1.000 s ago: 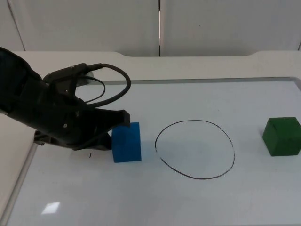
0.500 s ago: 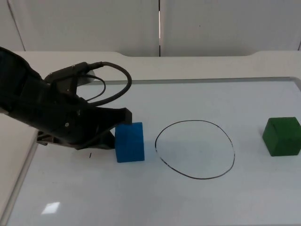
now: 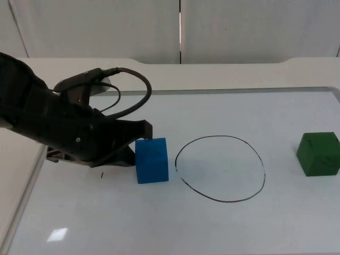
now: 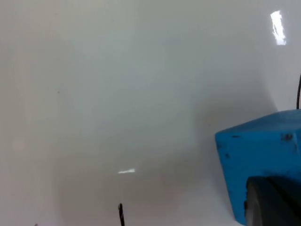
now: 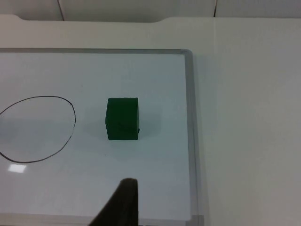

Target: Push the two cubes into the marked area.

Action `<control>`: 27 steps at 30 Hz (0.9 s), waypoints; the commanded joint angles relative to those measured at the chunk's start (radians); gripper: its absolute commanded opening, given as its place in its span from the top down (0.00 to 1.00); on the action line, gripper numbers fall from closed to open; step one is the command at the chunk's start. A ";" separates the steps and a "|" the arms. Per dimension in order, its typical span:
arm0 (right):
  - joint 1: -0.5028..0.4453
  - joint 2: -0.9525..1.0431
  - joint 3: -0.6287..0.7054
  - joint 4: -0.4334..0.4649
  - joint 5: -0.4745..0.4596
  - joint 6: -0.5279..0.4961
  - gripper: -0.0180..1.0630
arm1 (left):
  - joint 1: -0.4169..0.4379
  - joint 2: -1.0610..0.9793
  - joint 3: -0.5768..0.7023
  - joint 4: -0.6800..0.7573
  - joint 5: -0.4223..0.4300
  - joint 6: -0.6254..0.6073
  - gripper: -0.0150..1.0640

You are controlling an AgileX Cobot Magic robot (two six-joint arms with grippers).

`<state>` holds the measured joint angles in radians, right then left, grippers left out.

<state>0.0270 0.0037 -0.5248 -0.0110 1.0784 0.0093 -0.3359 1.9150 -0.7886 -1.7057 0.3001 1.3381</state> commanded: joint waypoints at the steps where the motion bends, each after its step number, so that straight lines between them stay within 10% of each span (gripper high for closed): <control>1: -0.003 -0.004 0.009 0.000 0.000 -0.002 0.01 | -0.008 0.003 -0.004 -0.030 0.012 0.024 0.99; 27: -0.003 -0.004 0.009 0.000 0.000 -0.002 0.01 | -0.008 0.070 -0.043 -0.039 0.086 0.100 0.99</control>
<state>0.0270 0.0037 -0.5248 -0.0110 1.0784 0.0093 -0.3359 1.9829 -0.8249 -1.7343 0.3754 1.4345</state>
